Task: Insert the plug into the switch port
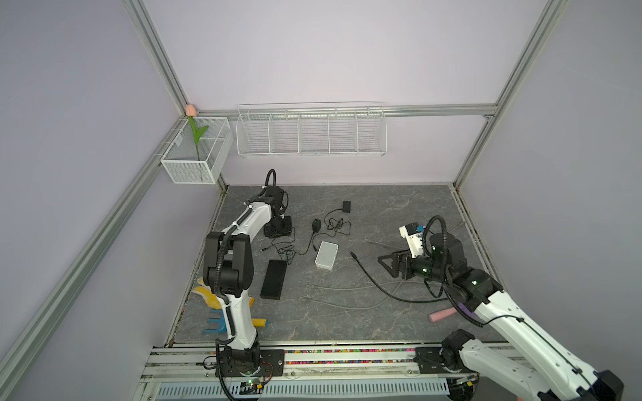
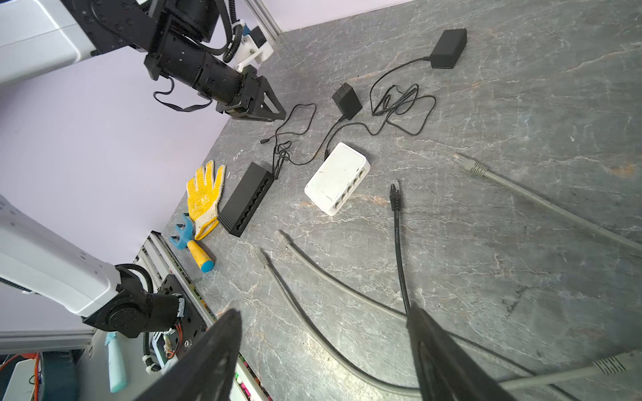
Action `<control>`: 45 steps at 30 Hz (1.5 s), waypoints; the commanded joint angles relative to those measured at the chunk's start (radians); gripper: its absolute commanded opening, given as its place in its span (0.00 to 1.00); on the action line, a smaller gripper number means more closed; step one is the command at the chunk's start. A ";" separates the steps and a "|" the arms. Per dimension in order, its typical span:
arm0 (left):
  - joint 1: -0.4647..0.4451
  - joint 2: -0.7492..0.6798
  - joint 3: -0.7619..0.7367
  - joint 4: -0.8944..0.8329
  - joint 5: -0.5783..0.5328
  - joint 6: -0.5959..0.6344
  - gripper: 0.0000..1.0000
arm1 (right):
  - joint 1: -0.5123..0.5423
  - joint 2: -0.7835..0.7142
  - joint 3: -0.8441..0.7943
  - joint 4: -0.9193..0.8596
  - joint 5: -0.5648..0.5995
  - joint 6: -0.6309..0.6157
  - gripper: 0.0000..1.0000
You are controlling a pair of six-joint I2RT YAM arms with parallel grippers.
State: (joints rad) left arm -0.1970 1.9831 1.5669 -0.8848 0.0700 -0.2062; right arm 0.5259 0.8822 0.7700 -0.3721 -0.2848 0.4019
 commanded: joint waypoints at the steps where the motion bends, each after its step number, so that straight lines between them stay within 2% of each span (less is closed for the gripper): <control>1: 0.001 0.008 0.032 -0.029 -0.013 -0.004 0.43 | 0.025 0.029 -0.005 0.034 -0.001 -0.024 0.76; 11: 0.001 0.083 0.099 -0.093 -0.058 0.010 0.42 | 0.077 0.096 -0.014 0.077 0.012 -0.039 0.74; 32: -0.061 0.189 0.149 -0.128 -0.090 0.022 0.42 | 0.098 0.081 -0.075 0.107 0.024 -0.062 0.75; 45: -0.076 0.232 0.170 -0.160 -0.091 0.033 0.35 | 0.098 0.048 -0.082 0.090 0.040 -0.070 0.75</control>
State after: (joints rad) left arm -0.2691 2.1792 1.7245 -1.0031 -0.0189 -0.1879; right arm 0.6178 0.9485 0.7067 -0.2901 -0.2543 0.3508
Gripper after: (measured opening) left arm 0.355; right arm 0.750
